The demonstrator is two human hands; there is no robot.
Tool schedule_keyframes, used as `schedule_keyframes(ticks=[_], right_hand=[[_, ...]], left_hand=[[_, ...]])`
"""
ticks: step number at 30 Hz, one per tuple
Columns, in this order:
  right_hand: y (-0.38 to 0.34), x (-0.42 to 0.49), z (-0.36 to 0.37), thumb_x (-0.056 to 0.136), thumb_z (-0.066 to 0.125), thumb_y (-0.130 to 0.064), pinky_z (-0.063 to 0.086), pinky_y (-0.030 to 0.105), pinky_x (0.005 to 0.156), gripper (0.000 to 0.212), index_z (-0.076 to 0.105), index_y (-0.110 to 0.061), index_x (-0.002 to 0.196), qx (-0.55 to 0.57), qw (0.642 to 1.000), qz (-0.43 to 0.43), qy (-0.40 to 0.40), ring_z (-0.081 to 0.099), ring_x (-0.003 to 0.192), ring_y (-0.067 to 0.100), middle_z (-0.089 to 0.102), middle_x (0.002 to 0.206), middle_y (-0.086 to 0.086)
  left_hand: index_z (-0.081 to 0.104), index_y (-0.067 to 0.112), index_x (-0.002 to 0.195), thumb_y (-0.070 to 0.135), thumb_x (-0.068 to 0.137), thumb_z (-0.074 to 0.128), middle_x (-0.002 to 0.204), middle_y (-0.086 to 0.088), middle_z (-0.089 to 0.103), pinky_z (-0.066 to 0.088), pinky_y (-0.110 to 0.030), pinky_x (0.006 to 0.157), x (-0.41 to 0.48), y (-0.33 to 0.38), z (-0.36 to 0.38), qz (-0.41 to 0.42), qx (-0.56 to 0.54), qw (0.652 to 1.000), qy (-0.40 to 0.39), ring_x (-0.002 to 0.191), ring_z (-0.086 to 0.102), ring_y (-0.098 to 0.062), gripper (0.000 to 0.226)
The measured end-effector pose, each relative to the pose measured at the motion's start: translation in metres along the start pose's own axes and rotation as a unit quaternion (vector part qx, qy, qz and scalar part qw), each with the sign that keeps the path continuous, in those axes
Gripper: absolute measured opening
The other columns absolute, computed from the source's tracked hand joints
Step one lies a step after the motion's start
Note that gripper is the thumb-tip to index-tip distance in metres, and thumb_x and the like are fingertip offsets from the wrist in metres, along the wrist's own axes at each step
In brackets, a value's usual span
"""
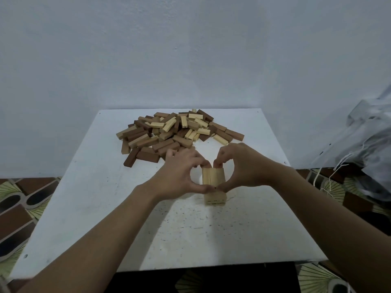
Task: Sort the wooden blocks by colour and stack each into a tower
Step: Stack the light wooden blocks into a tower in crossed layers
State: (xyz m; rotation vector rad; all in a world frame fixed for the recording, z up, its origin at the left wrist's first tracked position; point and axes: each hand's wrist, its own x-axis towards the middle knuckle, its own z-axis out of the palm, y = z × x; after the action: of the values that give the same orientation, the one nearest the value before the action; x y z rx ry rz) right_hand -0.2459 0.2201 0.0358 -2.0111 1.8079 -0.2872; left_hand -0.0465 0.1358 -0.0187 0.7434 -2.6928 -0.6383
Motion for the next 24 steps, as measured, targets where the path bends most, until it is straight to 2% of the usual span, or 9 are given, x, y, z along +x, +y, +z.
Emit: schedule_keyframes(ticks=[3,7,11,17,24], right_hand=[[0.005,-0.003,0.005,0.066,0.089,-0.047,0.048,0.034,0.089,0.054,0.073,-0.022,0.111,0.002,1.0,0.002,0.007,0.052,0.1,0.009,0.063,0.106,-0.011],[0.009,-0.006,0.016,0.065,0.089,-0.049,0.046,0.039,0.092,0.056,0.071,-0.025,0.113,0.012,1.0,0.005,0.013,0.051,0.101,0.011,0.063,0.106,-0.011],[0.013,-0.01,0.022,0.066,0.088,-0.049,0.044,0.041,0.094,0.057,0.071,-0.024,0.115,0.012,1.0,0.001,0.011,0.051,0.101,0.01,0.062,0.106,-0.011],[0.018,-0.011,0.024,0.068,0.087,-0.049,0.045,0.041,0.095,0.056,0.07,-0.025,0.115,0.022,1.0,0.005,0.012,0.051,0.104,0.01,0.062,0.108,-0.013],[0.023,-0.009,0.029,0.068,0.086,-0.052,0.043,0.041,0.096,0.055,0.071,-0.026,0.114,0.018,1.0,-0.001,0.008,0.05,0.103,0.008,0.062,0.107,-0.015]], left_hand=[[0.062,0.04,0.118,0.085,0.066,0.053,0.11,0.024,0.051,0.016,-0.033,0.087,-0.002,0.003,0.005,-0.013,-0.017,1.0,-0.003,0.107,0.036,0.014,0.069],[0.061,0.043,0.111,0.08,0.065,0.06,0.11,0.021,0.053,0.02,-0.036,0.087,-0.009,0.006,0.011,-0.03,-0.041,0.999,0.003,0.107,0.044,0.0,0.059],[0.059,0.046,0.105,0.069,0.068,0.072,0.109,0.02,0.055,0.021,-0.035,0.09,-0.013,0.009,0.017,-0.044,-0.062,0.997,0.014,0.108,0.047,-0.001,0.045],[0.061,0.046,0.104,0.068,0.068,0.073,0.109,0.018,0.056,0.02,-0.037,0.095,-0.013,0.013,0.02,-0.059,-0.08,0.995,0.014,0.109,0.048,-0.002,0.044],[0.061,0.046,0.103,0.062,0.069,0.082,0.108,0.019,0.054,0.019,-0.033,0.09,-0.014,0.012,0.018,-0.062,-0.068,0.996,0.007,0.112,0.044,0.001,0.044]])
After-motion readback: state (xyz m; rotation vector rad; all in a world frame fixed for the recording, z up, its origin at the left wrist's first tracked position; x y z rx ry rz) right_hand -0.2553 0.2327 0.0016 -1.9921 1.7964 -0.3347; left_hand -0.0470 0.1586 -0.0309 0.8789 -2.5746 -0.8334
